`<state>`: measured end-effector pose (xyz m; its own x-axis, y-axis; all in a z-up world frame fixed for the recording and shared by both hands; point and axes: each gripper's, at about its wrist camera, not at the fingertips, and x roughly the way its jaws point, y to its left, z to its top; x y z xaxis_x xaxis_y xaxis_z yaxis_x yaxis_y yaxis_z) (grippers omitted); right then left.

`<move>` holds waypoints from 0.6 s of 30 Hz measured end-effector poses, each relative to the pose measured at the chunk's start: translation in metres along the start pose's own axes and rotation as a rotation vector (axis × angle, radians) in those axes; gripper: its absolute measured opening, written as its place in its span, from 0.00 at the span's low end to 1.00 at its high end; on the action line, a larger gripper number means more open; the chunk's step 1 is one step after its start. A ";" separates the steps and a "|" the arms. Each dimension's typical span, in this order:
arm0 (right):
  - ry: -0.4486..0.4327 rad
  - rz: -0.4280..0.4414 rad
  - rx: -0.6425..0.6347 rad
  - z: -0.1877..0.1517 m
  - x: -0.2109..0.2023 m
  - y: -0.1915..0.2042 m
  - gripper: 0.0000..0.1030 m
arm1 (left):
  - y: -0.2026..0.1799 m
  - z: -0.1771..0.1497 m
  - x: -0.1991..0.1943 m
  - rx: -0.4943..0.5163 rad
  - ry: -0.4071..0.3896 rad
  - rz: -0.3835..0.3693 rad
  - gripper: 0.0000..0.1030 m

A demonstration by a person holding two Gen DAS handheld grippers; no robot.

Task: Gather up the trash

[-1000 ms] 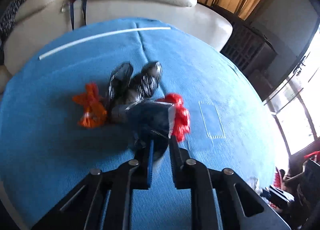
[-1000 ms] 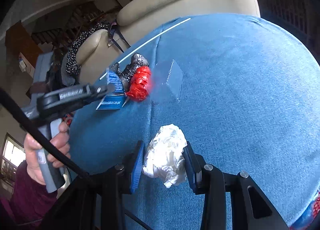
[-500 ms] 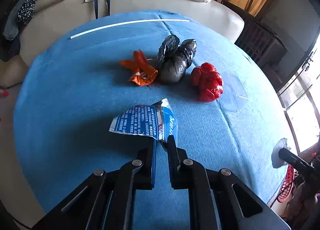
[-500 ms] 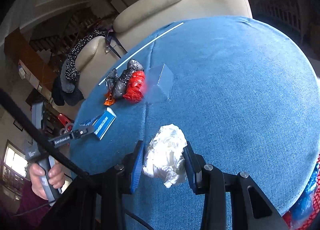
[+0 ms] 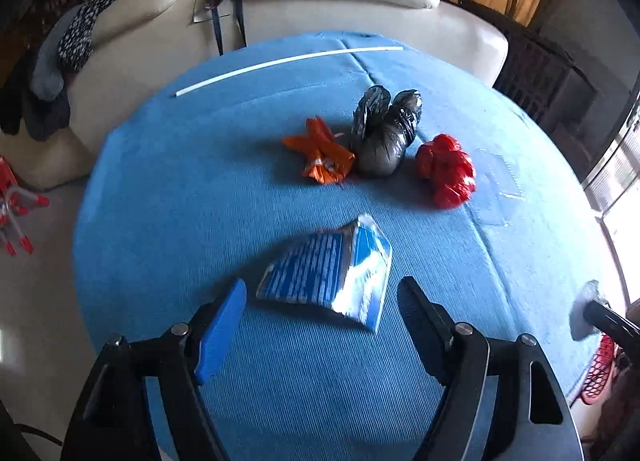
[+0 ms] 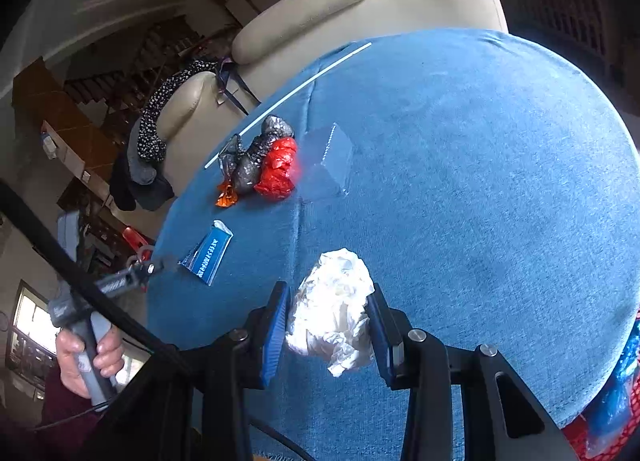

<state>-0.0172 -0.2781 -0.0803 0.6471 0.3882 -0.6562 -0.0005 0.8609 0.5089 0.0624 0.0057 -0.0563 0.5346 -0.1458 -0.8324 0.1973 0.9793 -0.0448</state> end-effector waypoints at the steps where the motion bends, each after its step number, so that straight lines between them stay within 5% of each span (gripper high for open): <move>1: 0.000 0.000 -0.004 0.000 0.000 0.001 0.39 | -0.004 0.005 0.006 0.022 0.016 0.004 0.76; 7: 0.000 0.002 0.000 0.000 0.000 0.001 0.40 | -0.017 0.007 0.024 0.099 0.046 0.047 0.76; 13: 0.003 0.011 0.014 0.000 0.000 -0.002 0.40 | 0.009 -0.013 0.008 0.009 0.035 0.031 0.76; 18: 0.014 0.031 0.018 -0.002 0.006 0.000 0.40 | 0.031 -0.027 0.005 -0.132 0.071 -0.087 0.76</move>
<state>-0.0152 -0.2752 -0.0853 0.6359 0.4195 -0.6478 -0.0064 0.8422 0.5392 0.0488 0.0391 -0.0766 0.4602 -0.2257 -0.8587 0.1283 0.9739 -0.1872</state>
